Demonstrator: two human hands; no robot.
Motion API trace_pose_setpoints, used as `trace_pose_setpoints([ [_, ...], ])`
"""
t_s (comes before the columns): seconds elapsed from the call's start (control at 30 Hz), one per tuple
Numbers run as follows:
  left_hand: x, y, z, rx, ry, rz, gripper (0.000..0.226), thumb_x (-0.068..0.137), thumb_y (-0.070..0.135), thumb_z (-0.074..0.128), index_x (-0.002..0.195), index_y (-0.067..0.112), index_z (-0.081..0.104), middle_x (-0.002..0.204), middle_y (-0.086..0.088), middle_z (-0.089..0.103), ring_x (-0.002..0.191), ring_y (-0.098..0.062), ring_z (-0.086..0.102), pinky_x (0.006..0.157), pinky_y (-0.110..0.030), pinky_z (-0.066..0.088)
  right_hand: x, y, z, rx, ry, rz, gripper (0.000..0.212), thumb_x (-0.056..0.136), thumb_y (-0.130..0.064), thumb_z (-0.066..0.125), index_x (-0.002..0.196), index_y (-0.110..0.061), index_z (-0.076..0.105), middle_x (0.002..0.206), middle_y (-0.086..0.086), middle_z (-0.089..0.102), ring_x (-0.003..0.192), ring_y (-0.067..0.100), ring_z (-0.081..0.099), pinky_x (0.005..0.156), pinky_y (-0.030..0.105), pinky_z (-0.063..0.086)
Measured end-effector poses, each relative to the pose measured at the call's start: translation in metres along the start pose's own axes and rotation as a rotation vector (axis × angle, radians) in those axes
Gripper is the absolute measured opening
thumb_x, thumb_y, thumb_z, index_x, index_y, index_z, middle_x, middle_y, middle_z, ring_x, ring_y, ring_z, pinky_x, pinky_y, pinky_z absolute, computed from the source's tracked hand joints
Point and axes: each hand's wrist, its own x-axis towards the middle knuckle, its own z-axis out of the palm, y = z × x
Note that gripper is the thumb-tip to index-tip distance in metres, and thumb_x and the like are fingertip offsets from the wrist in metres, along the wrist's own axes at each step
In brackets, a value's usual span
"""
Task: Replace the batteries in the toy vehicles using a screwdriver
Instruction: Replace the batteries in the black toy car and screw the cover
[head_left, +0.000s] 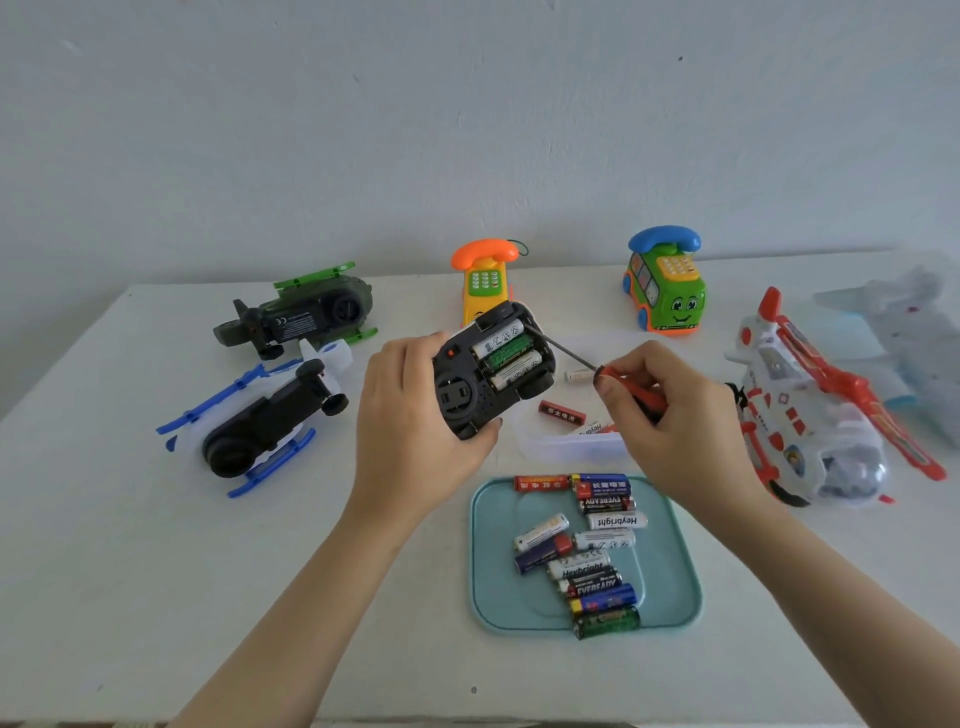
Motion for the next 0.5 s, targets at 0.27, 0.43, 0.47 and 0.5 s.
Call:
trace_pose_setpoints([
  [0.27, 0.005, 0.010, 0.020, 0.018, 0.008, 0.058, 0.072, 0.056, 0.021, 0.087, 0.117, -0.002, 0.057, 0.106, -0.016, 0.057, 0.097, -0.025, 0.047, 0.085, -0.024, 0.036, 0.010, 0.016, -0.004, -0.001, -0.043, -0.029, 0.015, 0.091, -0.010, 0.061, 0.078, -0.005, 0.055, 0.052, -0.004, 0.049, 0.049, 0.008, 0.044, 0.046, 0.011, 0.033],
  [0.43, 0.011, 0.011, 0.025, 0.036, 0.034, 0.061, 0.073, 0.054, 0.018, 0.089, 0.117, -0.002, 0.057, 0.106, -0.018, 0.058, 0.098, -0.025, 0.046, 0.086, -0.025, 0.036, 0.010, 0.026, -0.014, 0.067, -0.094, -0.051, 0.013, 0.091, -0.007, 0.061, 0.079, -0.002, 0.056, 0.057, 0.002, 0.054, 0.049, 0.014, 0.044, 0.046, 0.012, 0.034],
  [0.47, 0.012, 0.011, 0.026, 0.043, 0.039, 0.066, 0.073, 0.054, 0.018, 0.089, 0.117, -0.002, 0.057, 0.106, -0.018, 0.058, 0.098, -0.025, 0.046, 0.086, -0.026, 0.037, 0.009, 0.027, -0.014, 0.052, -0.124, -0.071, 0.012, 0.090, -0.007, 0.062, 0.080, -0.003, 0.057, 0.059, 0.001, 0.056, 0.052, 0.016, 0.047, 0.047, 0.013, 0.036],
  [0.5, 0.013, 0.012, 0.027, 0.052, 0.042, 0.074, 0.073, 0.055, 0.019, 0.089, 0.117, -0.002, 0.057, 0.106, -0.018, 0.058, 0.098, -0.025, 0.046, 0.086, -0.027, 0.037, 0.008, 0.028, -0.014, 0.028, -0.149, -0.093, 0.011, 0.090, -0.007, 0.062, 0.080, -0.005, 0.057, 0.061, 0.000, 0.056, 0.056, 0.016, 0.050, 0.048, 0.014, 0.038],
])
